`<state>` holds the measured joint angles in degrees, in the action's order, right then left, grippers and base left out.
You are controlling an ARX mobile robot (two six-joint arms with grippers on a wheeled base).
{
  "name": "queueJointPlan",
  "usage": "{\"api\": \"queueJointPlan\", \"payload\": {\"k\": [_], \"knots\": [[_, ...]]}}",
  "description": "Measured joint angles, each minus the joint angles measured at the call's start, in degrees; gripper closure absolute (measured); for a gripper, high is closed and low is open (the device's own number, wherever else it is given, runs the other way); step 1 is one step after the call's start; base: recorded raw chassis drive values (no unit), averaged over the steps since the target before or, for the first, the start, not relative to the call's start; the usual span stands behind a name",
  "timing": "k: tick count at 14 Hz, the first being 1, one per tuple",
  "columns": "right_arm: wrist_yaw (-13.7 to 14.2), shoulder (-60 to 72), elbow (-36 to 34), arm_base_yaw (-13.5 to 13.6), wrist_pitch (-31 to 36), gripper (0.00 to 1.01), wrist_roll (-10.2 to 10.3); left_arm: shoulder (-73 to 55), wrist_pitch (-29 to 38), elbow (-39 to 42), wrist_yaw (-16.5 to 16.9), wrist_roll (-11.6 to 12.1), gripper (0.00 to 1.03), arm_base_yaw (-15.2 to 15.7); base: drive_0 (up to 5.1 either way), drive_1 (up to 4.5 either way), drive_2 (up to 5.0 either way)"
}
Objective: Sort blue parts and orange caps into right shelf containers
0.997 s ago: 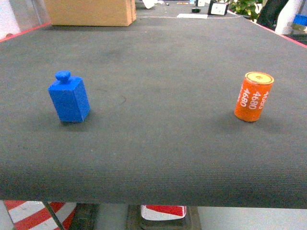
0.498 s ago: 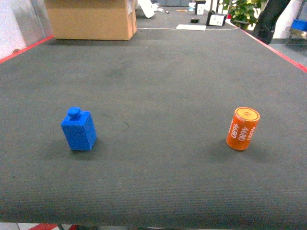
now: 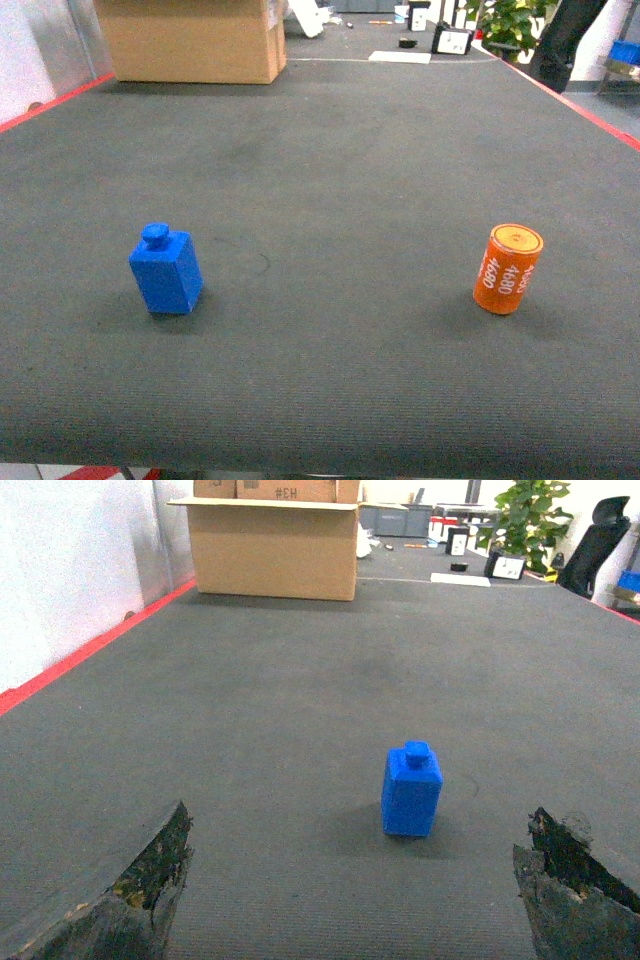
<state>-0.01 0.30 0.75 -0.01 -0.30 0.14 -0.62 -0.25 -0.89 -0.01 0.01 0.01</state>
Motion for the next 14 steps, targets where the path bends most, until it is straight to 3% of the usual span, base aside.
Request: {"api": "queueJointPlan", "payload": {"k": [14], "knots": [[0.0,0.0,0.0,0.0,0.0,0.03,0.02,0.0,0.0,0.0,0.0,0.0,0.05,0.0,0.0,0.0,0.0]]}}
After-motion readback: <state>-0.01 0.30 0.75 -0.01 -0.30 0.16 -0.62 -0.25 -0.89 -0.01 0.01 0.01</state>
